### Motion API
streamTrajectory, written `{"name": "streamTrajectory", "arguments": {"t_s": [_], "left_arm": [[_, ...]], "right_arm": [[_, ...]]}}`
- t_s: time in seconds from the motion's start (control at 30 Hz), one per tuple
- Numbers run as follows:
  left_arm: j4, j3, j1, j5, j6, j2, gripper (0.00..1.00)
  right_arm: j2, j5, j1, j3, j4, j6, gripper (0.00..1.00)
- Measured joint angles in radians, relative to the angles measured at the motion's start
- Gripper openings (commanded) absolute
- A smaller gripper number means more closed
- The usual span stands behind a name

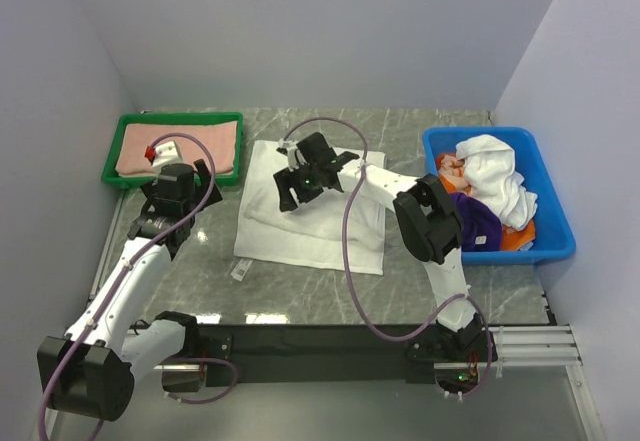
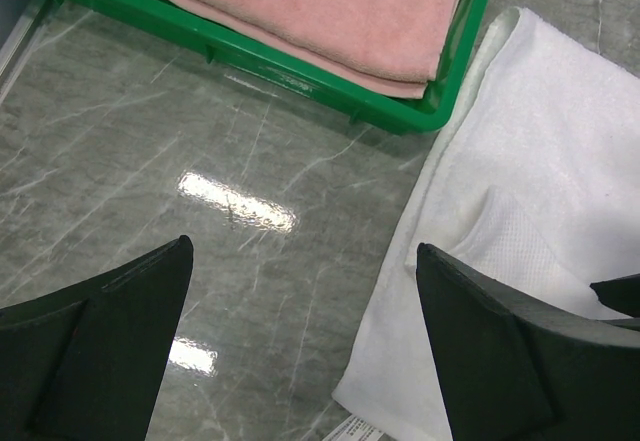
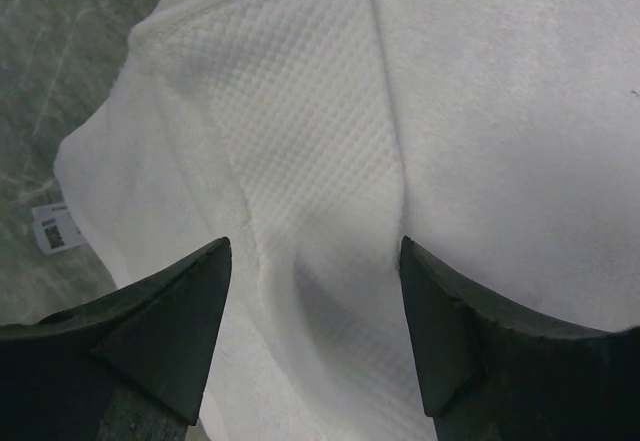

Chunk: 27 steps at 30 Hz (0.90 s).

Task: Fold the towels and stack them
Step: Fold the towel

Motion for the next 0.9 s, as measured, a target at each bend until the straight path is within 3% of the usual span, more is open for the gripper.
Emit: {"name": "streamTrajectory", "arguments": {"t_s": [0.3,0.57,0.9], "left_arm": [[0.000,0.000,0.002,0.015,0.000,0.000,0.99],[0.000,0.000,0.006,0.025,0.000,0.000,0.98],[0.000,0.000,0.011,0.035,0.000,0.000,0.99]], "right_arm": [[-0.002,-0.116,0.001,-0.024,0.013,-0.014,0.45],[-0.031,-0.158,0.045,-0.099,0.017,-0.016,0.44],[-0.085,-0.096,0.222,-0.127,-0.039,-0.048,0.51]]}}
